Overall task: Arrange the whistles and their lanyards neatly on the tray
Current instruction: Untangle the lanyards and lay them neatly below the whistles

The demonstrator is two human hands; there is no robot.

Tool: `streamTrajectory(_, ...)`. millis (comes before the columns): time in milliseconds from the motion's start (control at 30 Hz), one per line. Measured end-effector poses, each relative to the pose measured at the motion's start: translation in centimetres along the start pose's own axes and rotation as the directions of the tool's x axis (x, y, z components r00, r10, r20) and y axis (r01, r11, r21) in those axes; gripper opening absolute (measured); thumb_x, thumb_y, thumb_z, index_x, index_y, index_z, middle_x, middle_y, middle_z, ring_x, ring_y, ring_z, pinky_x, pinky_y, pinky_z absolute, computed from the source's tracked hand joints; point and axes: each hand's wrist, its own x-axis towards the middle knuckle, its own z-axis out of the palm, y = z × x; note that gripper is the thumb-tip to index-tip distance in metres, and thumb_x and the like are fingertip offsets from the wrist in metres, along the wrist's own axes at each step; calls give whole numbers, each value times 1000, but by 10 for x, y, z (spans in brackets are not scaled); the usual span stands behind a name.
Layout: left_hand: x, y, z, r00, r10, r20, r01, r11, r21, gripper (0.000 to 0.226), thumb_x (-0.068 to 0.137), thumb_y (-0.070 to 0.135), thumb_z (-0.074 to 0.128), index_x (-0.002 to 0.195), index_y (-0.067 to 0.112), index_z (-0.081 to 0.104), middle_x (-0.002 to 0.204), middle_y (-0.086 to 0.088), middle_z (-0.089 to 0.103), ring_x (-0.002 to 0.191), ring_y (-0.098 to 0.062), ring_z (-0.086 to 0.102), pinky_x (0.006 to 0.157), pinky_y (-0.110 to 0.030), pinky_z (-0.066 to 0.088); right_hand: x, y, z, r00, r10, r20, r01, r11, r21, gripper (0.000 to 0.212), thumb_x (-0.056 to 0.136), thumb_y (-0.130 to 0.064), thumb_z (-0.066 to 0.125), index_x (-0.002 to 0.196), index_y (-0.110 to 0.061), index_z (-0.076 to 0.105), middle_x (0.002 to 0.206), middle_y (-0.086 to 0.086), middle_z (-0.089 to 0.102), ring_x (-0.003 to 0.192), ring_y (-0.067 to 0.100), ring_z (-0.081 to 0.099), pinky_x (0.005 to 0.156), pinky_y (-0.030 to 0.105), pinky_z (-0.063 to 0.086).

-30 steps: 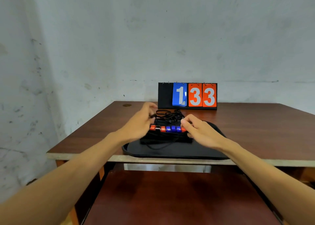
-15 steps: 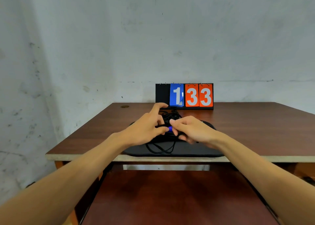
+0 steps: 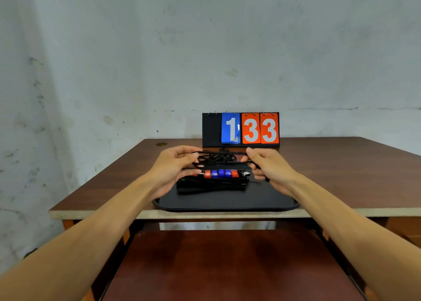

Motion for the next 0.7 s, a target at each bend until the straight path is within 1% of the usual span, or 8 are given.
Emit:
streamTrajectory(67, 4, -3, 0, 999, 45, -30, -40, 989, 141, 17, 91, 2, 57, 105, 3, 68, 102, -21, 65, 85, -20, 67, 68, -24, 59, 0, 7, -1, 1000, -10, 26, 10, 1000, -18, 30, 99, -24, 45, 88, -6, 65, 63, 1, 48, 51, 7, 36, 52, 21, 31)
streamTrajectory(133, 6, -8, -3, 992, 122, -32, -103, 930, 353, 17, 91, 3, 58, 100, 9, 71, 100, -17, 69, 77, -16, 67, 65, -19, 56, 2, 13, -2, 999, -16, 35, 16, 1000, -19, 27, 98, -18, 48, 92, -1, 68, 61, 0, 50, 52, 7, 39, 51, 19, 33)
streamTrajectory(200, 9, -12, -11, 985, 170, -4, -141, 829, 541, 18, 89, 5, 61, 95, 18, 72, 98, -6, 71, 72, -15, 68, 70, -21, 57, 5, 19, -3, 1000, -5, 22, 6, 999, -37, 21, 95, -11, 53, 97, 0, 71, 61, 1, 55, 55, 7, 45, 50, 16, 37)
streamTrajectory(300, 12, -20, -25, 983, 163, 82, -171, 677, 716, 20, 87, 5, 64, 99, 19, 74, 93, 5, 67, 75, -17, 70, 81, -31, 57, 8, 27, -4, 999, 0, 40, 4, 996, -87, 17, 88, -3, 61, 101, -2, 72, 72, 5, 68, 60, 6, 59, 55, 14, 46)
streamTrajectory(433, 13, -30, -38, 984, 98, 148, -177, 566, 805, 24, 85, 4, 66, 104, 18, 73, 87, 9, 62, 69, -6, 68, 77, -18, 54, 12, 36, -1, 989, -54, 136, 86, 966, -243, 16, 81, 2, 68, 95, -4, 73, 76, 7, 73, 63, 9, 69, 63, 14, 52)
streamTrajectory(533, 16, -37, -48, 985, 87, 150, -173, 544, 821, 25, 78, 9, 75, 97, 25, 74, 84, 6, 66, 78, -13, 66, 79, -24, 53, 20, 46, 5, 976, -114, 186, 182, 893, -411, 10, 79, 1, 71, 87, -6, 71, 75, 7, 72, 65, 13, 70, 65, 20, 56)
streamTrajectory(600, 18, -41, -53, 988, 81, 129, -152, 544, 825, 26, 71, 12, 81, 90, 28, 73, 80, 4, 68, 80, -14, 65, 77, -25, 52, 26, 51, 7, 966, -150, 213, 243, 809, -535, 8, 79, -6, 74, 84, -11, 71, 77, 2, 72, 68, 12, 69, 69, 20, 57)
streamTrajectory(700, 23, -46, -60, 989, 87, 116, -145, 552, 821, 22, 67, 16, 84, 78, 29, 72, 76, 5, 70, 75, -6, 65, 68, -13, 48, 34, 55, 7, 932, -198, 303, 358, 632, -688, 6, 80, -17, 74, 86, -18, 74, 85, -7, 71, 80, 6, 65, 79, 16, 50)
